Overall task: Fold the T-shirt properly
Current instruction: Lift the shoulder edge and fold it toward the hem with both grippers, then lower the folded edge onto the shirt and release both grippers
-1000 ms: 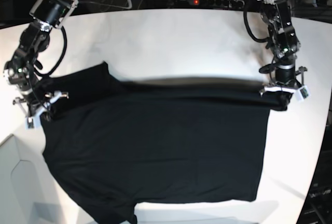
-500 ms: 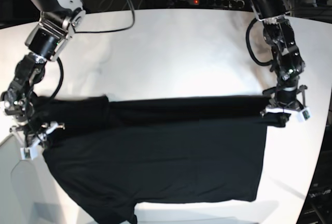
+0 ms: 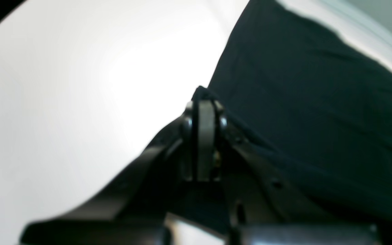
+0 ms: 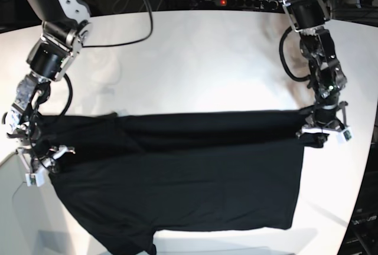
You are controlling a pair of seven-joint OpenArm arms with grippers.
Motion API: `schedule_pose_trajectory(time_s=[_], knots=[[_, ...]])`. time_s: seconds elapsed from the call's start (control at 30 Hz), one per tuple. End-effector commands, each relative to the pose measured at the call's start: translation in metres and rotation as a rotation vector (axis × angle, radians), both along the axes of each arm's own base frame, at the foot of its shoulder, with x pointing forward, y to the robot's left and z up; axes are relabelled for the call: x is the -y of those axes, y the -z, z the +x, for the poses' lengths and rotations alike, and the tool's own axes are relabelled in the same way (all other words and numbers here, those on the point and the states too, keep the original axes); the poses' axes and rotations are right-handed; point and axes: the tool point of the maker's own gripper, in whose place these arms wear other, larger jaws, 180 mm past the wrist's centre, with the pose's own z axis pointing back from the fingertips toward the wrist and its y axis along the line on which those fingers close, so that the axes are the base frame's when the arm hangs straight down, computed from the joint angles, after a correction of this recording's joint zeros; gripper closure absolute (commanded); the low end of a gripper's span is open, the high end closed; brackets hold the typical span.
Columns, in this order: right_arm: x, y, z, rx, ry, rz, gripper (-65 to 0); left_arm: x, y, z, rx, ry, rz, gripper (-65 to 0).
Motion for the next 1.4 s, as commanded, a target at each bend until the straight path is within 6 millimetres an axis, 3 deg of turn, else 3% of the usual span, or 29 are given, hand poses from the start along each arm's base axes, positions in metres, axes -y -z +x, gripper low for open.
schedule_pose_trajectory(time_s=[0.0, 0.37, 0.57, 0.73, 0.83, 0.97, 1.03, 1.17, 1.3, 1.37], knots=[[0.005, -0.03, 0.015, 0.086, -0.001, -0.008, 0.0, -0.007, -0.022, 0.011, 0.065, -0.009, 0.026, 0.0], [0.001, -0.042, 0.025, 0.129, -0.004, 0.003, 0.0, -0.01, -0.024, 0.03, 0.077, -0.022, -0.004, 0.0], [0.001, -0.042, 0.025, 0.129, -0.004, 0.003, 0.0, 0.017, -0.025, 0.043, 0.07, 0.059, 0.014, -0.1], [0.001, -0.042, 0.025, 0.129, -0.004, 0.003, 0.0, 0.019, -0.025, 0.047, 0.069, 0.063, 0.009, -0.4], [0.001, -0.041, 0.024, 0.121, -0.006, 0.002, -0.1, 0.015, -0.022, 0.047, 0.06, 0.048, 0.003, -7.0], [-0.011, -0.034, 0.026, 0.094, -0.05, -0.019, -15.0, 0.013, -0.021, 0.046, 0.057, 0.045, 0.004, -24.6], [-0.014, -0.032, 0.026, 0.088, -0.062, -0.021, -24.4, 0.014, -0.024, 0.046, 0.065, 0.046, 0.008, -30.5], [-0.013, -0.033, 0.026, 0.09, -0.058, -0.02, -35.6, 0.015, -0.037, 0.047, 0.096, 0.051, 0.021, -32.4], [-0.012, -0.031, 0.025, 0.086, -0.057, -0.02, -37.0, 0.016, -0.034, 0.038, 0.087, 0.058, 0.031, -32.4], [-0.011, -0.025, 0.02, 0.073, -0.056, -0.019, -37.0, 0.014, -0.022, 0.028, 0.059, 0.052, 0.031, -32.4]])
